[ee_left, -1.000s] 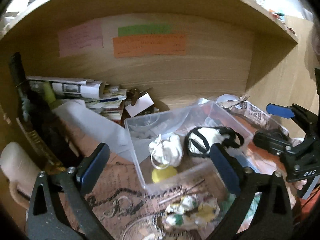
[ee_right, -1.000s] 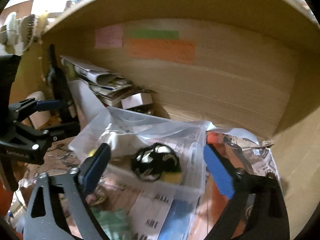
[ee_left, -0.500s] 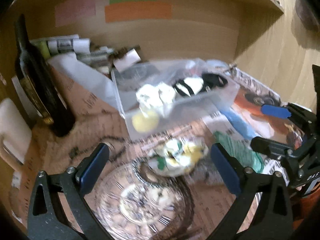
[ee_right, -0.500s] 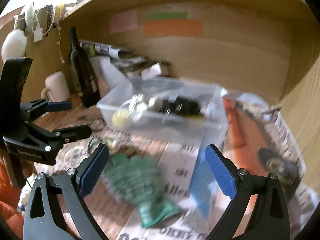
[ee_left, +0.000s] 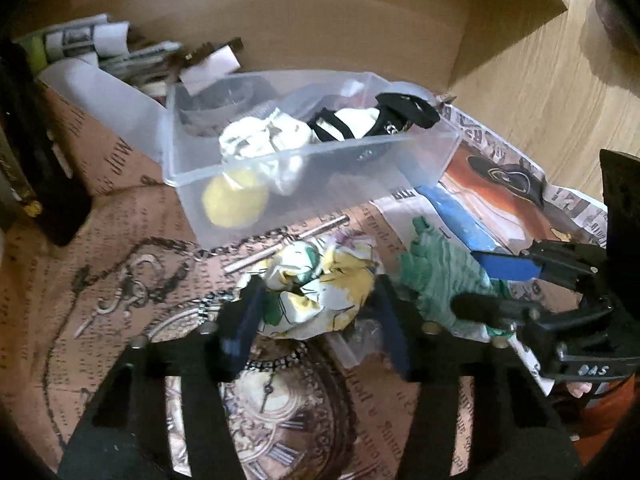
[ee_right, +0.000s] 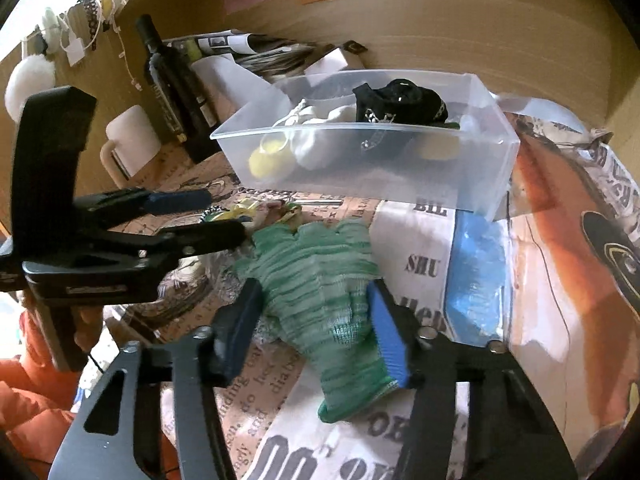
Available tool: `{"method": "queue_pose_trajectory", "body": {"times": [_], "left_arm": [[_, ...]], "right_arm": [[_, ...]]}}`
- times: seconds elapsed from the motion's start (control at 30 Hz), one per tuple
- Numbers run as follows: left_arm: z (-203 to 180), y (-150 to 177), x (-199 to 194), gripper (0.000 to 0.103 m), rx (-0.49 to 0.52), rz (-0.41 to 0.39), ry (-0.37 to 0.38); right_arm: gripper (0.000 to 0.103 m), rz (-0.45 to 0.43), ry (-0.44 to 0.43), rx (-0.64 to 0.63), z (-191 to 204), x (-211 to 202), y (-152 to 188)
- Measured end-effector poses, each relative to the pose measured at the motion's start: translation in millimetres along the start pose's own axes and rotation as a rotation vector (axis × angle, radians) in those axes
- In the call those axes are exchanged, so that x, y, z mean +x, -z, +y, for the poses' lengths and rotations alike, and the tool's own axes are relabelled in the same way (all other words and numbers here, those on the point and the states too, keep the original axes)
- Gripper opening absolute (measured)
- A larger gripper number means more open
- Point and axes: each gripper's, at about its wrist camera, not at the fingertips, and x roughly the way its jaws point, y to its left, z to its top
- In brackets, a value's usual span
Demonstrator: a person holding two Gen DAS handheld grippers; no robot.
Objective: Organize soft objects
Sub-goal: 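Grasp the green knit glove with the right gripper while the left grasps the floral cloth, then place the green glove and floral cloth into the box and release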
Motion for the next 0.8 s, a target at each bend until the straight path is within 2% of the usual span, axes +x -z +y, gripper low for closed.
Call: {"method": "queue_pose_trajectory", "body": {"times": [0.03, 0.1, 0.17, 0.3, 0.37, 0.57, 0.8], "left_arm": [[0, 0, 1, 0.046, -0.006, -0.001, 0.014], [-2, 0, 0, 0.037, 0.001, -0.011, 0.027], [-3, -1, 1, 0.029, 0.011, -0.017, 0.026], [-4, -3, 2, 0.012, 0.024, -0.018, 0.034], [-4, -4, 1, 0.008, 0.023, -0.015, 0.036], [0, -10, -17, 0.005, 0.021, -0.066, 0.022], [4, -25, -55, 0.005, 0.011, -0.175, 0.013]], "right_arm": [[0.034, -0.002, 0.001, 0.002, 0, -1, 1], [0.029, -0.006, 0.004, 0.011, -2, -2, 2], [0.020, -0.015, 0.012, 0.012, -4, -3, 1], [0.012, -0.043, 0.027, 0.021, -7, -10, -1], [0.011, -0.061, 0.045, 0.022, -8, -13, -3], [0.008, -0.111, 0.077, 0.027, -12, -26, -9], [0.008, -0.188, 0.111, 0.028, -17, -46, -20]]}}
